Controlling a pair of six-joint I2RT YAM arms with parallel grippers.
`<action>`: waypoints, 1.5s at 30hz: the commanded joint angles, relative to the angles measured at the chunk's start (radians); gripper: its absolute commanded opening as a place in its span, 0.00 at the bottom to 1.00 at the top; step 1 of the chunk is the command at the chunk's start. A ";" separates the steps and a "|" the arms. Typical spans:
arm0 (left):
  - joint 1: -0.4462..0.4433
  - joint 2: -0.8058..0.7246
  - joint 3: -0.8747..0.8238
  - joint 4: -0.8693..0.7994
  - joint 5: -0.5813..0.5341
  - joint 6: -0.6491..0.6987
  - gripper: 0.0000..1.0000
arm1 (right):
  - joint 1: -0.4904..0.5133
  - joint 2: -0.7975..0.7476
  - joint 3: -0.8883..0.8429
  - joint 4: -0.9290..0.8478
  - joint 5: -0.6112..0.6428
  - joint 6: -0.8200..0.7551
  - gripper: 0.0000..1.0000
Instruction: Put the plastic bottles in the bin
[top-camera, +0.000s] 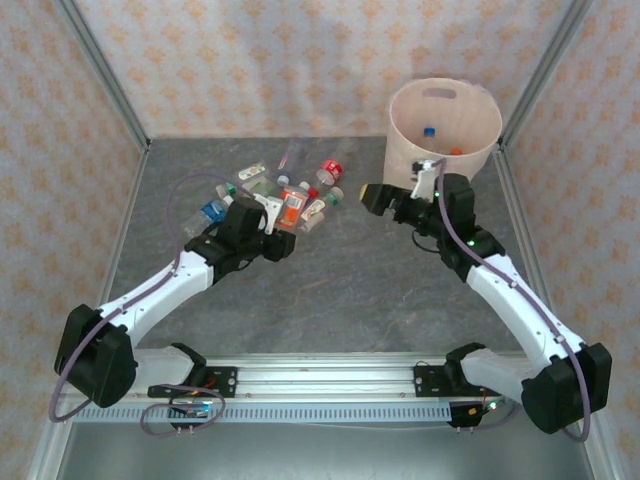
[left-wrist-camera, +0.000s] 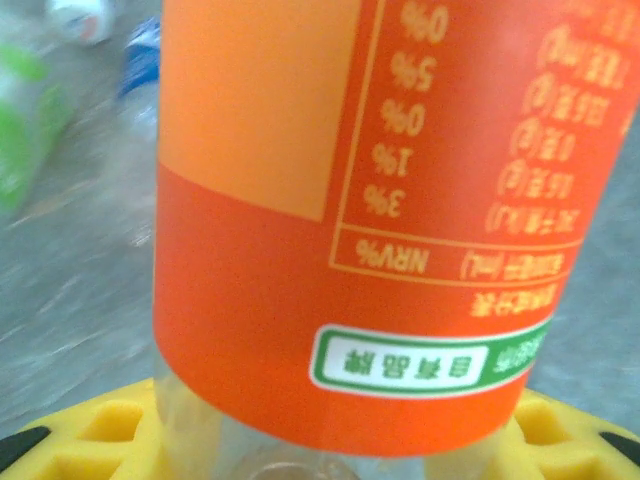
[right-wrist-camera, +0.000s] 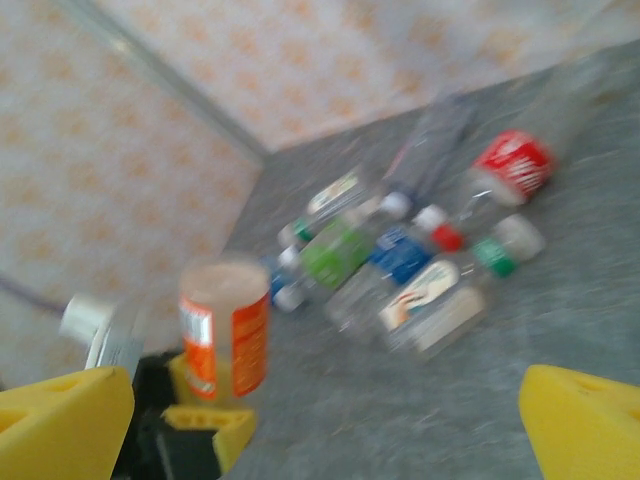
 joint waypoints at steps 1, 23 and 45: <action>-0.003 -0.016 0.013 0.159 0.306 -0.059 0.28 | 0.062 0.025 0.007 0.124 -0.139 -0.014 0.99; -0.066 -0.010 0.093 0.293 0.633 -0.079 0.28 | 0.186 0.182 0.093 0.347 -0.223 0.011 0.85; -0.064 -0.138 -0.013 0.270 0.087 -0.132 1.00 | 0.138 0.037 0.118 0.083 0.420 -0.181 0.01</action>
